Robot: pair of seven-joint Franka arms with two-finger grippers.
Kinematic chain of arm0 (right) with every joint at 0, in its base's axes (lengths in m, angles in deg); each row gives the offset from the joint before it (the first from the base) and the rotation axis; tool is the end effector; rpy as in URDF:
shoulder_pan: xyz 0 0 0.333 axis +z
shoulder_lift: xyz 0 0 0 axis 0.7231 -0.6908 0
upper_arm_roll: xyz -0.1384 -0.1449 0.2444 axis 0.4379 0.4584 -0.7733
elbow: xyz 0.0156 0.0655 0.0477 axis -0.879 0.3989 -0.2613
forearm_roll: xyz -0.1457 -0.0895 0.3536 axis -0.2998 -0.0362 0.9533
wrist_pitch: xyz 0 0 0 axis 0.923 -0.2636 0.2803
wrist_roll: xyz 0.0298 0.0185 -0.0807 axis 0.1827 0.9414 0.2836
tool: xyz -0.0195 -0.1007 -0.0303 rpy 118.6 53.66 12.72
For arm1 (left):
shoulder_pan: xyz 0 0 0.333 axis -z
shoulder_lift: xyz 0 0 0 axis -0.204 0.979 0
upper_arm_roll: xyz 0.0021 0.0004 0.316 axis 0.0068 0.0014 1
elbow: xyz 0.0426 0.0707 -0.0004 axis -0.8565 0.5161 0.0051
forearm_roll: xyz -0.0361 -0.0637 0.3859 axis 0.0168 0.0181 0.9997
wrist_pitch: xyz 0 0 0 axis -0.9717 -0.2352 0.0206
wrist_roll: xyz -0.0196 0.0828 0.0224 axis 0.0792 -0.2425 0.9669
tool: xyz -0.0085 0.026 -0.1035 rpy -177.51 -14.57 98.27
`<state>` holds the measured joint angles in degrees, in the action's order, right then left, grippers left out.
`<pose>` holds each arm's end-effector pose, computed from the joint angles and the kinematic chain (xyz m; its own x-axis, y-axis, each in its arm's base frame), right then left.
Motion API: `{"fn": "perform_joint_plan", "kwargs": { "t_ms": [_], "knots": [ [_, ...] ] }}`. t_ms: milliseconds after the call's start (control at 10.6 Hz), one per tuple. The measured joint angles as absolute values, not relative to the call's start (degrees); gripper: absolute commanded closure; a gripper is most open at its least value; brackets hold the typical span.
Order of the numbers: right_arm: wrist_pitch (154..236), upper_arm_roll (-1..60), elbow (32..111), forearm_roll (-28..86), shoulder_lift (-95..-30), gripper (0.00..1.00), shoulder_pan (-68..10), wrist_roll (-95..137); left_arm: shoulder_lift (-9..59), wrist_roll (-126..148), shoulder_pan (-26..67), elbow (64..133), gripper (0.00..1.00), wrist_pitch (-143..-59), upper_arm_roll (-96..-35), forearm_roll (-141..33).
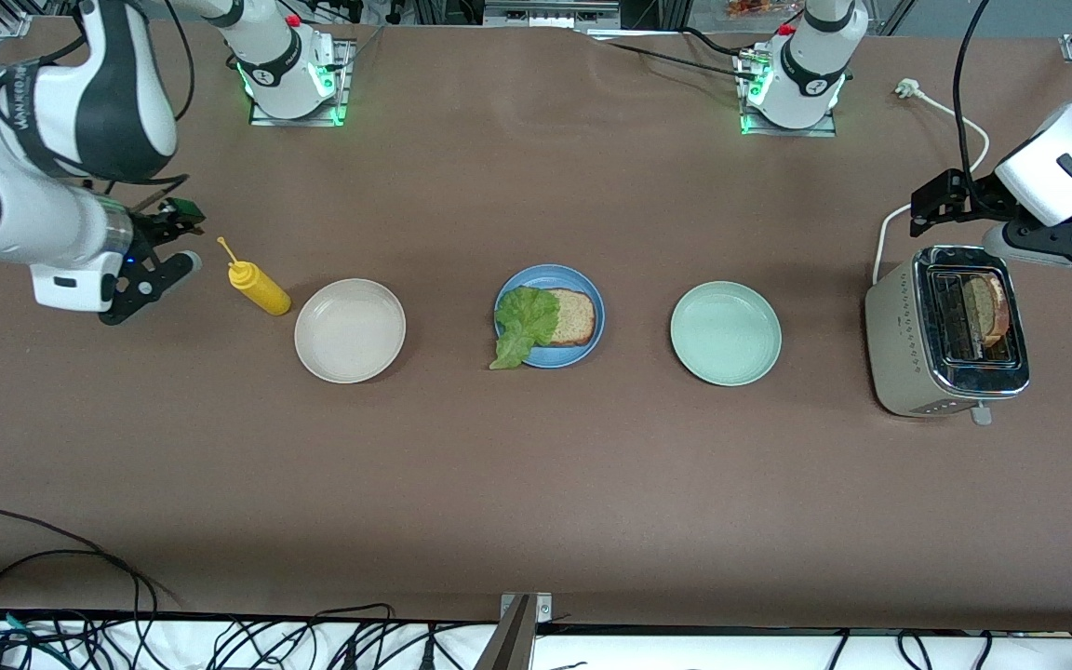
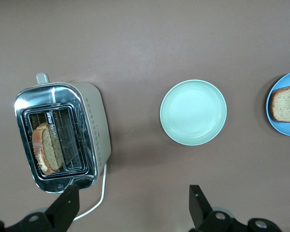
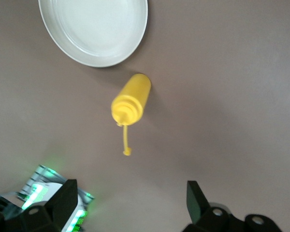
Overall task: Make sandwich in blue plate with both arms
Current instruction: 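Move the right gripper back toward the yellow mustard bottle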
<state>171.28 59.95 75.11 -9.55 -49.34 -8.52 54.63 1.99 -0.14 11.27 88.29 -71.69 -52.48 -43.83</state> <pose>0.5614 0.0341 0.4433 0.7032 0.6284 -0.3326 0.6328 -0.7664 -0.1102 0.5594 -0.0444 0.6021 0.9822 -0.1699 -0.0805 -0.1707 -0.9853 -0.0040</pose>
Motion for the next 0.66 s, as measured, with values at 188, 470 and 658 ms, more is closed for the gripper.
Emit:
{"fn": "perform_joint_plan", "kwargs": {
  "t_ms": [188,470,658],
  "knots": [
    [176.1,63.1,78.5,-9.3,-49.2,0.0,-8.8,67.2,2.0,-0.1,11.3,88.3,0.0,-71.7,-52.5,-43.8],
    [184.0,63.9,85.2,-5.7,-49.3,0.0,-16.1,85.9,2.0,-0.1,11.3,88.3,0.0,-71.7,-52.5,-43.8],
    [187.9,61.8,88.5,-1.4,-49.8,0.0,-23.1,96.5,2.0,-0.1,11.3,88.3,0.0,-71.8,-52.5,-43.8]
  ]
}}
